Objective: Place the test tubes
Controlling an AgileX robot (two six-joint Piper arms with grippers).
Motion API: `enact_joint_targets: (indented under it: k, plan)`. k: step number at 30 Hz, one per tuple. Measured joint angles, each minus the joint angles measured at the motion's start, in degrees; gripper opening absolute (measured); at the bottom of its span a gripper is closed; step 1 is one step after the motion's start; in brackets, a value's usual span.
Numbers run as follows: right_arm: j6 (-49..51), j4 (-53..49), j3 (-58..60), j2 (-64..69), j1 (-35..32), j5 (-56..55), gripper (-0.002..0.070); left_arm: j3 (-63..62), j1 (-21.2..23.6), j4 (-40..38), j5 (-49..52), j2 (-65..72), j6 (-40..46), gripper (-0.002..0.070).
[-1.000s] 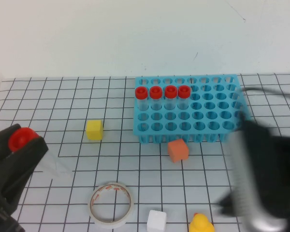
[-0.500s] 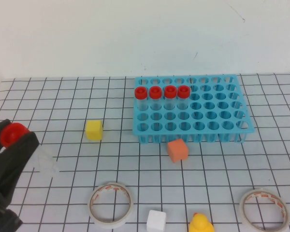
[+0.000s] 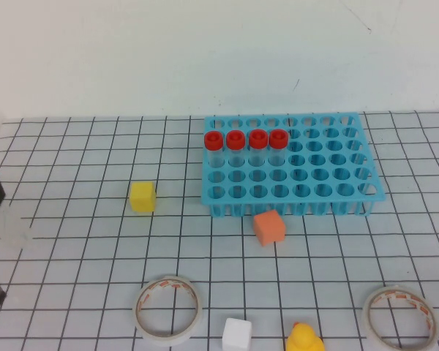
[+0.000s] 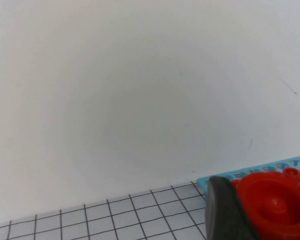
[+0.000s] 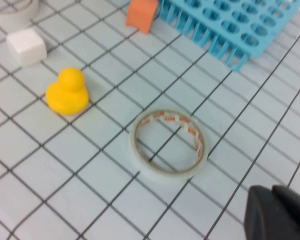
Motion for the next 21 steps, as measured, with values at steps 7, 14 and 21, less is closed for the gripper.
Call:
enact_joint_targets:
  k: [7, 14, 21]
  plan:
    - [0.1, 0.0, 1.5, 0.0, 0.0, 0.0, 0.0002, 0.0, -0.8, -0.9, -7.8, 0.0, 1.5, 0.0265]
    - [0.1, 0.0, 1.5, 0.0, 0.0, 0.0, 0.0002, 0.0, -4.4, -2.3, -9.7, 0.0, 1.8, 0.0265]
    - [0.1, 0.1, 1.5, 0.0, 0.0, 0.0, 0.0001, -0.8, -4.5, 10.4, -3.2, 0.4, -19.7, 0.0265]
